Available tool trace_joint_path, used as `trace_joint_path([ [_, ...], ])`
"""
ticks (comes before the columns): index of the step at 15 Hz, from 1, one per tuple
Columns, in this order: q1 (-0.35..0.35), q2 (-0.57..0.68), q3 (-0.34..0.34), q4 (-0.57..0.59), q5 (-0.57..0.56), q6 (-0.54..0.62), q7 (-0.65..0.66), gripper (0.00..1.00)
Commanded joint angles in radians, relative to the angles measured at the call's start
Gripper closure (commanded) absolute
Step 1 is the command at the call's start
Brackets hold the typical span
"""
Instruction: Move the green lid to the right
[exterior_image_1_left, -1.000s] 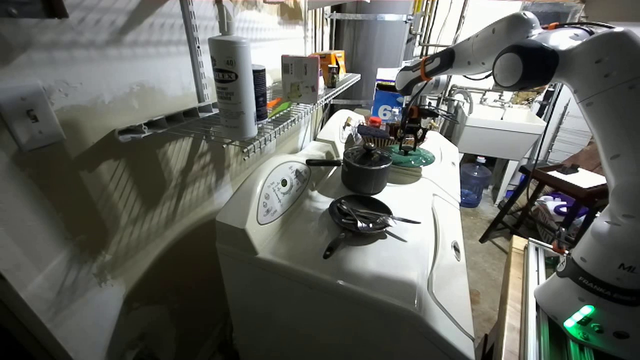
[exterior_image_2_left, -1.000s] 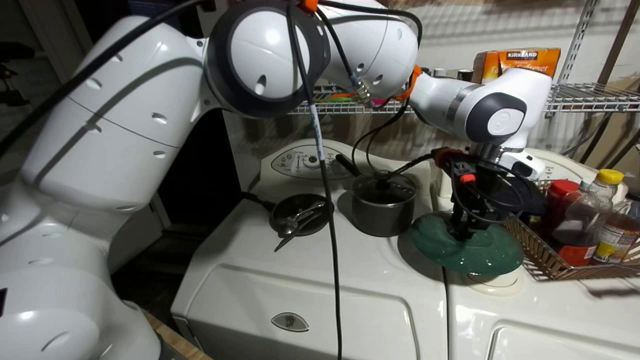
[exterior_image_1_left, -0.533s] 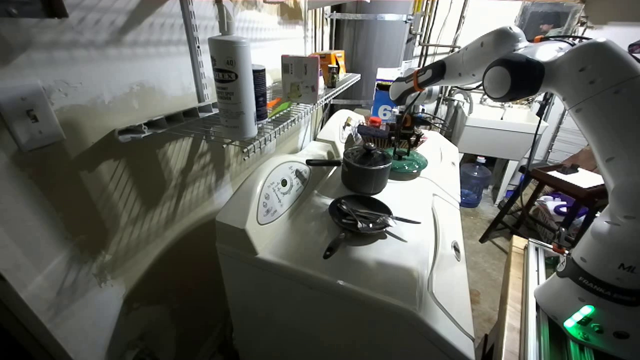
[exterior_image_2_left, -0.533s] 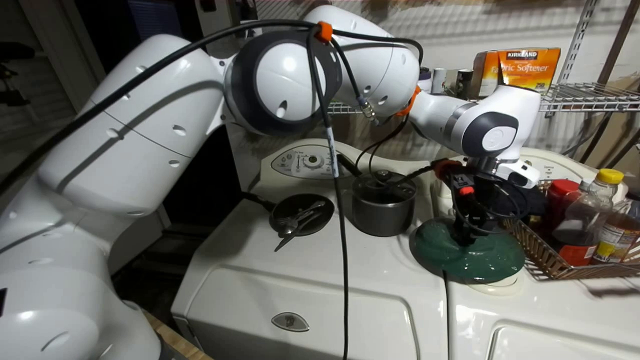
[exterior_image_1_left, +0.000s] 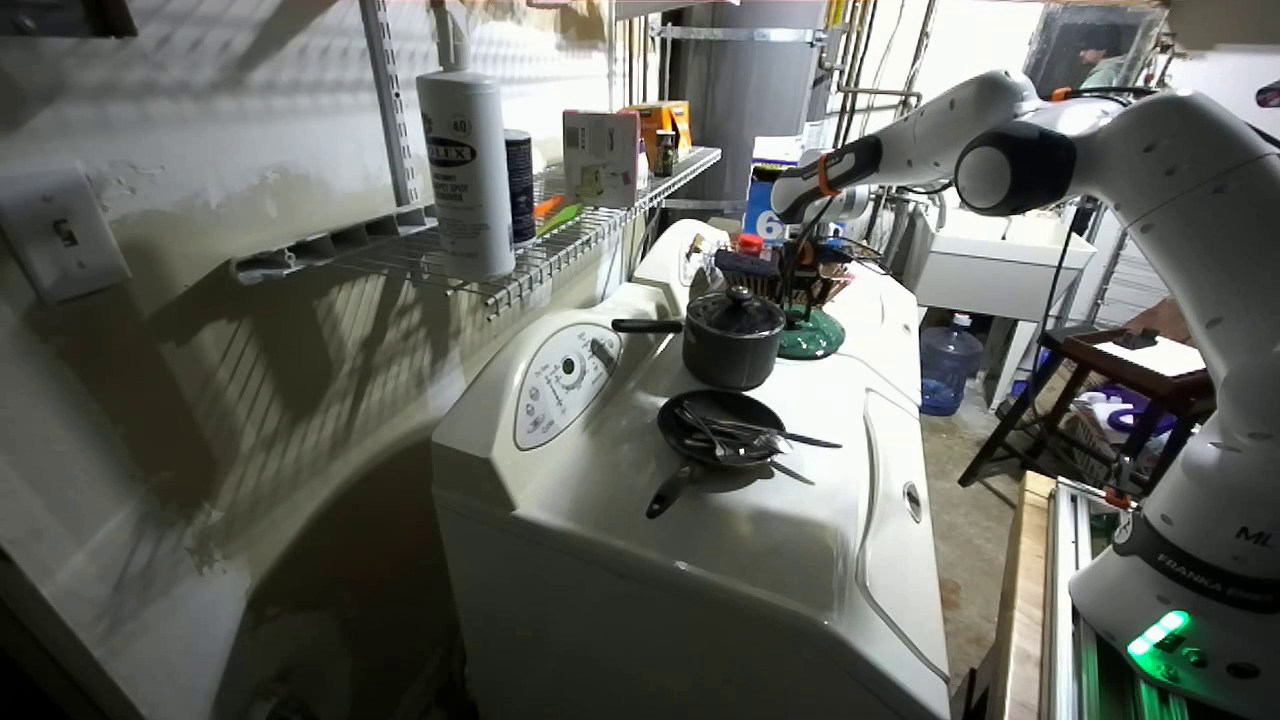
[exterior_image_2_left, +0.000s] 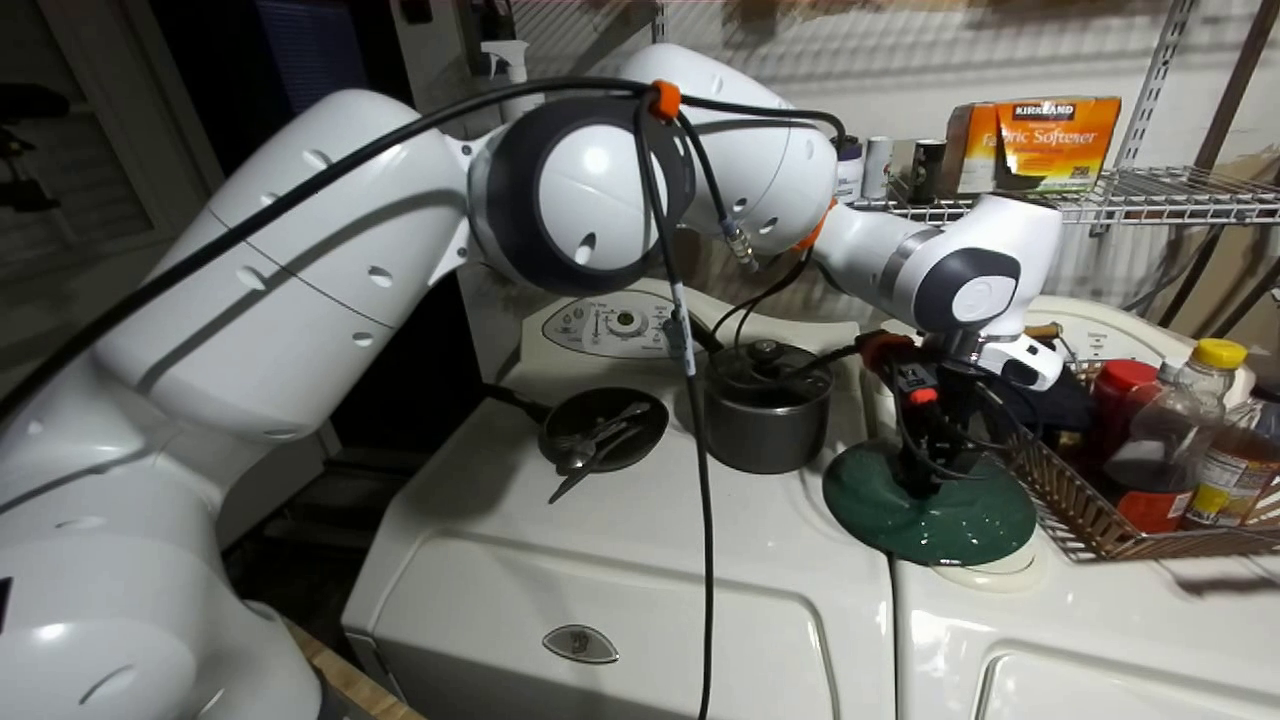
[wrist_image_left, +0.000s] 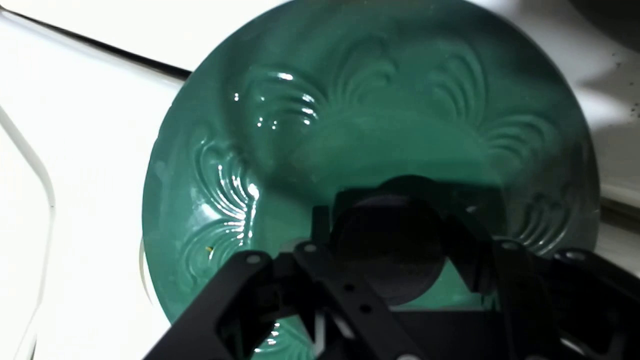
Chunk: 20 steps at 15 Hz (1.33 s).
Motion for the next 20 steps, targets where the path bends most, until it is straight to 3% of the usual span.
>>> trace_joint_path([
  [1,-0.019,-0.002,0.019,0.062,0.001,-0.02,-0.003,0.66],
  [2,-0.02,-0.001,0.021,0.062,0.001,-0.023,-0.006,0.66],
  [3,-0.022,-0.002,0.023,0.061,0.002,-0.026,-0.009,0.49],
  [4,-0.022,-0.005,0.023,0.059,0.001,-0.027,-0.012,0.16],
  [7,-0.013,-0.03,0.014,0.053,0.009,-0.01,-0.029,0.02],
  [10,-0.01,-0.085,0.024,0.039,0.006,-0.046,-0.084,0.0],
  [13,0.022,-0.178,0.021,-0.027,-0.043,-0.183,-0.197,0.0],
  [15,0.066,-0.258,0.008,-0.108,-0.09,-0.227,-0.253,0.0],
  [20,0.201,-0.473,0.004,-0.346,-0.29,-0.208,-0.327,0.0],
])
